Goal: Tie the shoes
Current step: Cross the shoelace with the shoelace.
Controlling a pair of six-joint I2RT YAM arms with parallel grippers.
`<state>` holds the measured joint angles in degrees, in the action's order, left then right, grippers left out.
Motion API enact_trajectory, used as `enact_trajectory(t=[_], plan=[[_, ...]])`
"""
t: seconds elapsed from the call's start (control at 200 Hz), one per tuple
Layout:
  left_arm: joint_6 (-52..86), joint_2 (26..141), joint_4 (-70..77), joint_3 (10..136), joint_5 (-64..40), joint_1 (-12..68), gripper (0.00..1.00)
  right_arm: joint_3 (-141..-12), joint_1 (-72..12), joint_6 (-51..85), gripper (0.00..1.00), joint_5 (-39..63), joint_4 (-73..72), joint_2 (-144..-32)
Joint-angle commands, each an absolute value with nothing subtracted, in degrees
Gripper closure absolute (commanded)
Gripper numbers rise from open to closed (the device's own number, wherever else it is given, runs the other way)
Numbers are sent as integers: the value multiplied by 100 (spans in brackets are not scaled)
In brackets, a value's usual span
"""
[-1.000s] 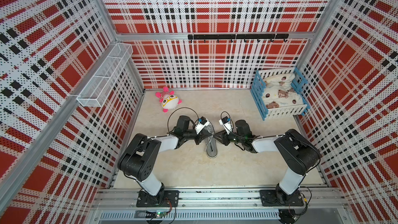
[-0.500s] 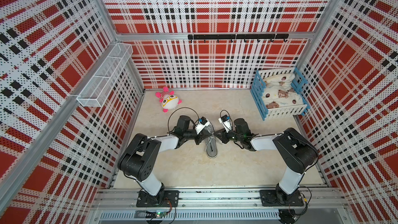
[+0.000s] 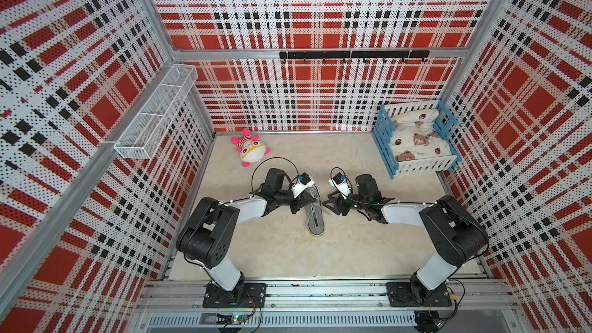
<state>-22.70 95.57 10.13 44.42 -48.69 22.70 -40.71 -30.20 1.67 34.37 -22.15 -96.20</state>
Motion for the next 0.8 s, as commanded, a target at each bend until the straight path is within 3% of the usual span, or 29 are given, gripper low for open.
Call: enact_trajectory(t=[0.0,0.125,0.381,0.797], plan=[[-2575,9649,726,4609,-5196,2301,100,-4197,-3047,-237,43,3733,-2277,-9643],[-2575,9650,692,4638,-5205,2250,100,-4184,-3082,-393,37,3807,-2545,-9782],[-2562,9659,687,4652,-5207,2215,100,-4123,-3233,-872,36,3640,-3054,-10005],[-2540,9651,694,4658,-5178,2205,100,-4380,-3237,-1532,33,4538,-3188,-10503]])
